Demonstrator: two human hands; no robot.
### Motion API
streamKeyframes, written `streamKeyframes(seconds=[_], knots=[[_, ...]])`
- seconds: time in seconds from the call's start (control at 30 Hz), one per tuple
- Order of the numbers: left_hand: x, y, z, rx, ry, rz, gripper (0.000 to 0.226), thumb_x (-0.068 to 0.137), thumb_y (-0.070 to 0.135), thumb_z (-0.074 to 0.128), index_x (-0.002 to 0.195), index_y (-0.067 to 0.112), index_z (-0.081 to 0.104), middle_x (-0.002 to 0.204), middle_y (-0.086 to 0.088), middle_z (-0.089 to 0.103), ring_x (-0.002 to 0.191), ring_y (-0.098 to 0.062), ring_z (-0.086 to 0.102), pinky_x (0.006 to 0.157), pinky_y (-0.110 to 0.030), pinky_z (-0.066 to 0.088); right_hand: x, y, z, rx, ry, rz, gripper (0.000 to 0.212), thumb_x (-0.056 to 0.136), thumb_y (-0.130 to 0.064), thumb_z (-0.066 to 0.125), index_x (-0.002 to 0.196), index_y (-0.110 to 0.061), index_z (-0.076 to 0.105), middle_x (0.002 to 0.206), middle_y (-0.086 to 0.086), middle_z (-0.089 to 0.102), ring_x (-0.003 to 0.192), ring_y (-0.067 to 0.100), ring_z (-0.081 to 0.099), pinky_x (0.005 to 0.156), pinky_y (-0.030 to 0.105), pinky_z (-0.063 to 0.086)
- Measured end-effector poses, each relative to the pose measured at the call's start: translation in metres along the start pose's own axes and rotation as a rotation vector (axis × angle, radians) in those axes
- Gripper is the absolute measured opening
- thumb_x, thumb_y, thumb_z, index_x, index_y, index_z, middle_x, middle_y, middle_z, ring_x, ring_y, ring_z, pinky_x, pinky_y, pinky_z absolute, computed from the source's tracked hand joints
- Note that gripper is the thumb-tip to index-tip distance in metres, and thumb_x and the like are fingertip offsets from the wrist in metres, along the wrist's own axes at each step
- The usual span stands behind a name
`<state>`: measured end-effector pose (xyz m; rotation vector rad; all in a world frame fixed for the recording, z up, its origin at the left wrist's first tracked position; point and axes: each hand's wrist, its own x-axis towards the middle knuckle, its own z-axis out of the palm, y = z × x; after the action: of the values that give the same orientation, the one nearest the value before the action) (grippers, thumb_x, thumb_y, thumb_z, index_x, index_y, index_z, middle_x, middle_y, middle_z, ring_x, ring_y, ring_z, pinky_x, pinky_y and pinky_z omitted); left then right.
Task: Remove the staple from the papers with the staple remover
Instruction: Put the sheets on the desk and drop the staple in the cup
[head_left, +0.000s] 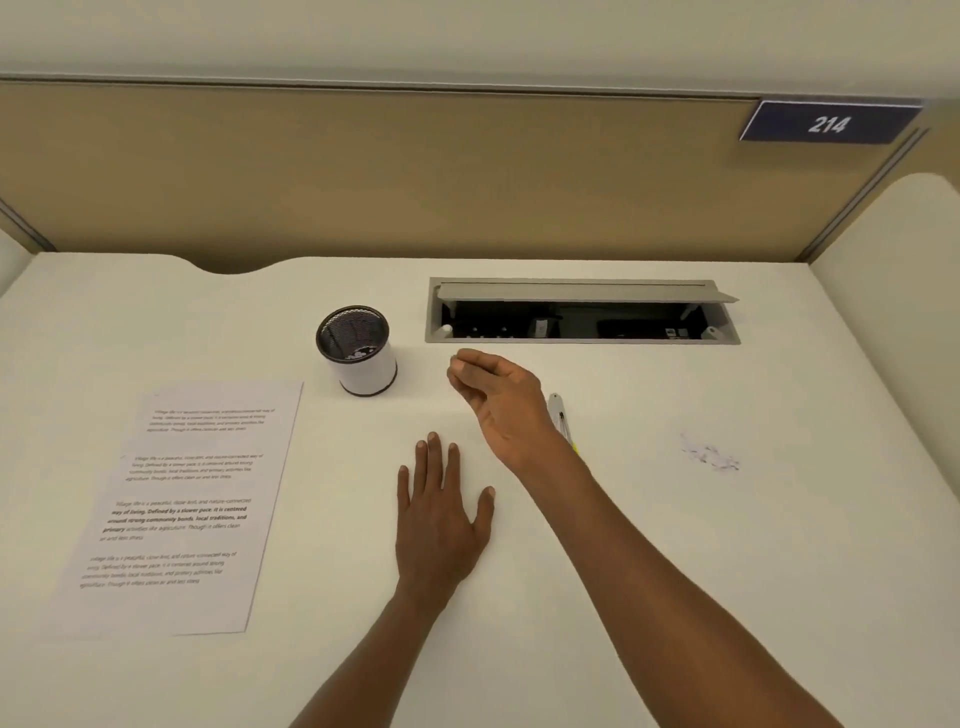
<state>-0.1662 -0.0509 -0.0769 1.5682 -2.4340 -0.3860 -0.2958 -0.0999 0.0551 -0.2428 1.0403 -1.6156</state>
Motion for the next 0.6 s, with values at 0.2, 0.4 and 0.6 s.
streamKeyframes(seconds=[0.2,0.4,0.6], knots=[[0.0,-0.001,0.001,-0.008,0.003,0.009,0.076,0.097,0.06,0.031,0.155,0.012,0.032,0.168,-0.007,0.015,0.156,-0.021,0.008,0.125,-0.047,0.013,-0.031,-0.027,-0.112,-0.499,0.373,-0.282,0.021,0.083,0.004,0.065,0.09,-0.012,0.076,0.09,0.004,0.076,0.085,0.019,0.072,0.083,0.027,0.057],[-0.001,0.0,-0.002,-0.006,0.001,0.011,0.078,0.095,0.061,0.028,0.154,0.011,0.033,0.167,-0.008,0.016,0.155,-0.022,0.011,0.125,-0.047,0.012,-0.061,-0.038,-0.226,-1.075,0.781,-0.618,0.026,0.088,0.005,0.054,0.101,-0.005,0.073,0.098,0.007,0.074,0.094,0.023,0.069,0.085,0.017,0.048],[0.0,0.0,-0.001,0.002,0.0,0.006,0.08,0.094,0.062,0.026,0.155,0.011,0.033,0.167,-0.007,0.015,0.155,-0.022,0.01,0.125,-0.046,0.012,-0.07,-0.032,-0.286,-1.306,0.851,-0.43,0.054,0.096,-0.016,0.05,0.144,0.004,0.036,0.149,0.021,0.04,0.139,0.034,0.036,0.116,0.041,0.028]])
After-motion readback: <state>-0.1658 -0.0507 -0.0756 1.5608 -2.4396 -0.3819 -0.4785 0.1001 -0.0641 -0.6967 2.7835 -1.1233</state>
